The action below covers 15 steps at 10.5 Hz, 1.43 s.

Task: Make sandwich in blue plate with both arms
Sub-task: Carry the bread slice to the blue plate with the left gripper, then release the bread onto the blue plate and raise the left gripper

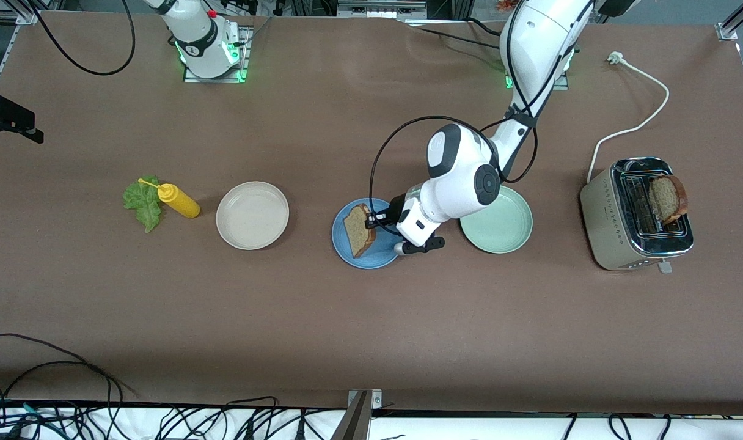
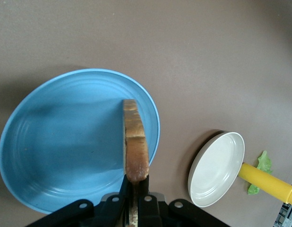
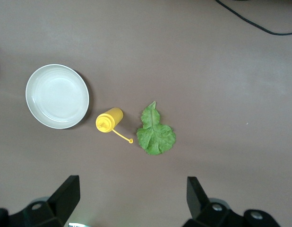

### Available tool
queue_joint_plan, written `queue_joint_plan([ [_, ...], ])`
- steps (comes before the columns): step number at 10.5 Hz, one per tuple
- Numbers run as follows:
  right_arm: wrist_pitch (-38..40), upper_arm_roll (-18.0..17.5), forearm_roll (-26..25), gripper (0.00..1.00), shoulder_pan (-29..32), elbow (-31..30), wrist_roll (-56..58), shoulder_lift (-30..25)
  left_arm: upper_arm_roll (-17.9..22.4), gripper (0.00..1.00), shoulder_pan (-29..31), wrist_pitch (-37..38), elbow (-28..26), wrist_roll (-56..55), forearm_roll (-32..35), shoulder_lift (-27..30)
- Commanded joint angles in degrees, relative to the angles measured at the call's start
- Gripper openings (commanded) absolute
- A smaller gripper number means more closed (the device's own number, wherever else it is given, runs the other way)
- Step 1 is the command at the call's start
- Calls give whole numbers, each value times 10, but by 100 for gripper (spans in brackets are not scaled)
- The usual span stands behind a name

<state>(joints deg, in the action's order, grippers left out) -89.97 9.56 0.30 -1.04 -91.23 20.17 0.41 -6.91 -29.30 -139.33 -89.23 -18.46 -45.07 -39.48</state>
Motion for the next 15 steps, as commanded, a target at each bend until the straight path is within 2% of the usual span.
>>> queue_joint_plan([
  [1, 10, 0, 11, 100, 2, 10, 2, 0, 8, 6, -8, -3, 18, 4, 10, -11],
  [2, 10, 0, 12, 100, 2, 10, 2, 0, 8, 21, -8, -3, 18, 4, 10, -11],
  [3, 10, 0, 12, 100, 2, 10, 2, 0, 11, 66, -8, -3, 17, 5, 10, -11],
  [4, 10, 0, 11, 100, 2, 10, 3, 0, 18, 100, -8, -3, 17, 11, 10, -11],
  [7, 10, 0, 12, 100, 2, 10, 3, 0, 45, 100, -6, -3, 14, 21, 9, -11],
  [9, 10, -1, 12, 100, 2, 10, 3, 0, 87, 100, -1, -2, 10, 20, 9, -11],
  [13, 10, -2, 12, 100, 2, 10, 8, 0, 118, 100, 4, 7, 5, 18, 9, -4],
  [15, 9, -7, 12, 100, -7, 9, 3, 8, 138, 100, 20, 58, -9, 19, 11, 26],
])
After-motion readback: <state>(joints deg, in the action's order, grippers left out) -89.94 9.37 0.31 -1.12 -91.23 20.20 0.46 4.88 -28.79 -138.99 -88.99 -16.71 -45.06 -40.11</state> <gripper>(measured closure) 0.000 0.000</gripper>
